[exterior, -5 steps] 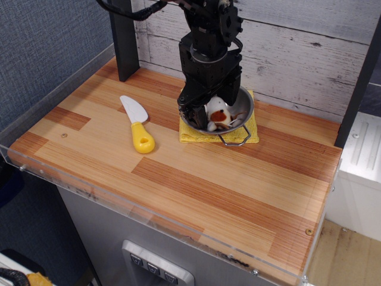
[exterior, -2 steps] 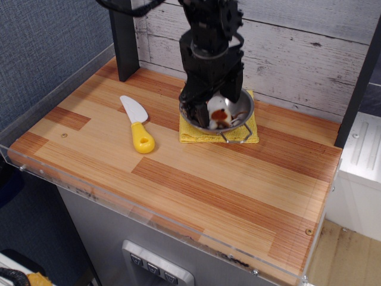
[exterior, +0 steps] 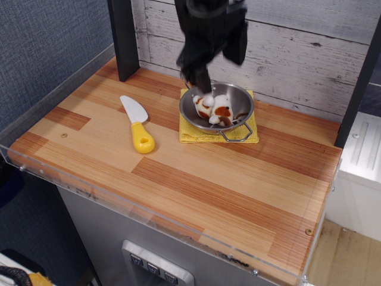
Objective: Put the plush toy inside the metal bowl
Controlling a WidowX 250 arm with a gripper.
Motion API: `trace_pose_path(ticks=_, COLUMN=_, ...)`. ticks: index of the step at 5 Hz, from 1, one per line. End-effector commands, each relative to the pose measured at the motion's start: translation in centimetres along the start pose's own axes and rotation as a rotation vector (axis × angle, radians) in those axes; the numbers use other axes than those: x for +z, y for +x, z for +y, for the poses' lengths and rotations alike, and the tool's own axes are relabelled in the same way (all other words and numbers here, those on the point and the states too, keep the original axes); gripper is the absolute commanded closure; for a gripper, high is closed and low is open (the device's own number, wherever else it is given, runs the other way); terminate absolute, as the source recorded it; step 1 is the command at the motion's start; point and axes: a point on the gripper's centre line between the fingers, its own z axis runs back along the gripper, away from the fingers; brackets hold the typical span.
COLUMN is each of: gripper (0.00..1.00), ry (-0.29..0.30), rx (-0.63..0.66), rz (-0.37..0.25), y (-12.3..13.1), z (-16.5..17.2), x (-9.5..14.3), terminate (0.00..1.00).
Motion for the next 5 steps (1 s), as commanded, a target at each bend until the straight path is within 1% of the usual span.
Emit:
trace_pose_path(ticks=1, gripper=0.00, ry=-0.168, rx=-0.001, rz=-0.042, y=-0.3, z=-1.2, x=9.0, terminate=0.00)
trace_pose_path(ticks=2, gripper=0.00, ry=-0.190, rx=0.008, rz=-0.061, y=-0.6, z=-0.7, x=11.8, terminate=0.00)
trace_pose_path(ticks=4, gripper=0.00, ry=-0.190, rx=0.008, rz=-0.061, y=-0.6, z=-0.7, x=11.8, terminate=0.00)
trace_pose_path(ticks=5, gripper=0.00, ry=-0.190, rx=0.008, rz=-0.061, y=-0.6, z=-0.7, x=11.8, terminate=1.00)
